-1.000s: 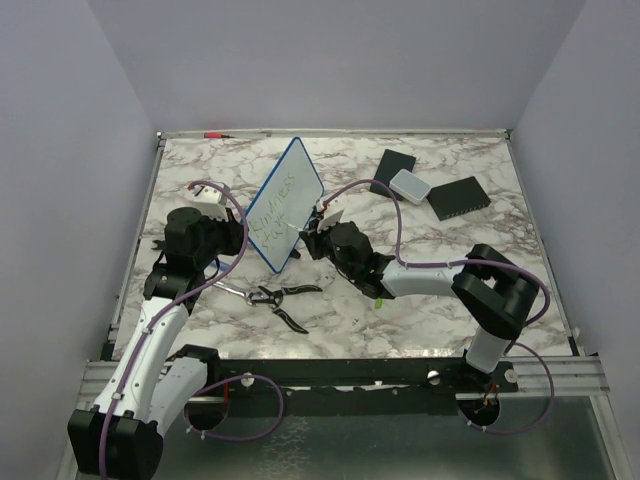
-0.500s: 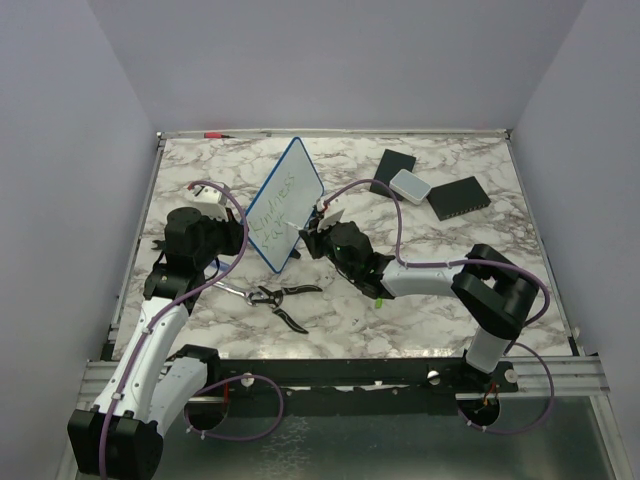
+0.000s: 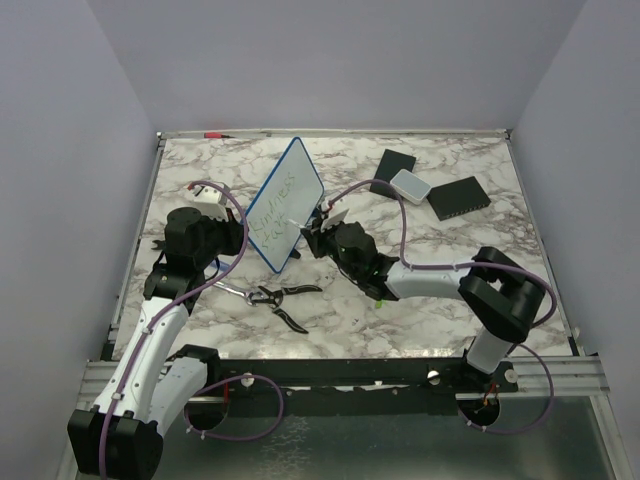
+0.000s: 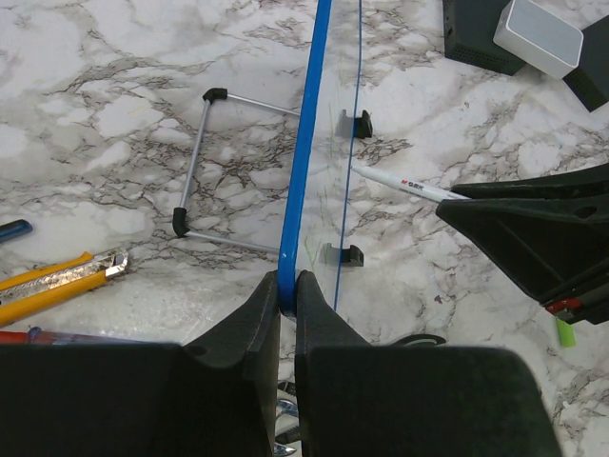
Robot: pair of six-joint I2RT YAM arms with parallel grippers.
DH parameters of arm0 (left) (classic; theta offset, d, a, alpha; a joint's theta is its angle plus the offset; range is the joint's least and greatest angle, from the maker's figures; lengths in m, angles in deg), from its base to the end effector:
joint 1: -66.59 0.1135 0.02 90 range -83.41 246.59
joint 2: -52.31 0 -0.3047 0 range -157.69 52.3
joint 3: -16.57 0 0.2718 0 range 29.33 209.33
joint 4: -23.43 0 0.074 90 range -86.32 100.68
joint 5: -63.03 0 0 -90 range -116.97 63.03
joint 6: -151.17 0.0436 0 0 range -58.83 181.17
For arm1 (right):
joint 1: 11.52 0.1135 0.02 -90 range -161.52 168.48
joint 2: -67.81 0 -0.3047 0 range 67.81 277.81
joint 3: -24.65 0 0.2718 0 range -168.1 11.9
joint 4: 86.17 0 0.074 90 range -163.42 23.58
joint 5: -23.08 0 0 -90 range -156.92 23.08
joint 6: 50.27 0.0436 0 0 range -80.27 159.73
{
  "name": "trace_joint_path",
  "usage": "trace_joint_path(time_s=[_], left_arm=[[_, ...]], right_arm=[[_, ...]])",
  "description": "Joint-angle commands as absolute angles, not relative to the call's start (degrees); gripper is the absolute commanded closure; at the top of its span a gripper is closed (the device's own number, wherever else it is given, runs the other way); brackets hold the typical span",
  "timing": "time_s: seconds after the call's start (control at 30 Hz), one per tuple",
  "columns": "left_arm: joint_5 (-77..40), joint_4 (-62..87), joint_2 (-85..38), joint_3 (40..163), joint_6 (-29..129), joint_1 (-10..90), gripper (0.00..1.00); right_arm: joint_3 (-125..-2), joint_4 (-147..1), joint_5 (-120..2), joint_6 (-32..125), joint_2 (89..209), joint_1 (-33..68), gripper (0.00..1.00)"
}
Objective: Write a sentence on the whiteboard
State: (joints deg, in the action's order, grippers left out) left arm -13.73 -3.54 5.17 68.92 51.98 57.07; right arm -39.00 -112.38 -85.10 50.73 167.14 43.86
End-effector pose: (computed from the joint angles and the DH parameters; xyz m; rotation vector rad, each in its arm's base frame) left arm 0.1873 -0.0415 0.3184 0.1597 1.9591 -0.4402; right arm 0.2407 0.3248 0.2366 -0.4405 1.7067 0.5760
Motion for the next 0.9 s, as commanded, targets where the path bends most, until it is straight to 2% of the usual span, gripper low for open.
trace_joint_path(time_s=[0.0, 0.2, 0.57, 0.87], left_arm=[[-13.26, -3.98, 5.64, 68.45, 52.91, 56.75, 1.0], [-13.1, -4.02, 5.37, 68.46, 53.18, 56.75, 1.0], [-14.29, -4.24, 5.92, 68.57, 53.54, 56.82, 0.99], [-15.98, -5.11, 5.74, 68.71, 52.63, 56.84, 0.7]], right_arm=[[-36.49, -113.41, -87.65, 50.01, 162.24, 43.85, 0.99], [-34.23, -111.07, -87.08, 49.47, 157.82, 42.38, 0.99], [-34.8, -105.52, -74.61, 51.09, 156.1, 33.23, 0.99], [-33.57, -103.06, -75.34, 50.92, 152.8, 31.18, 0.99]])
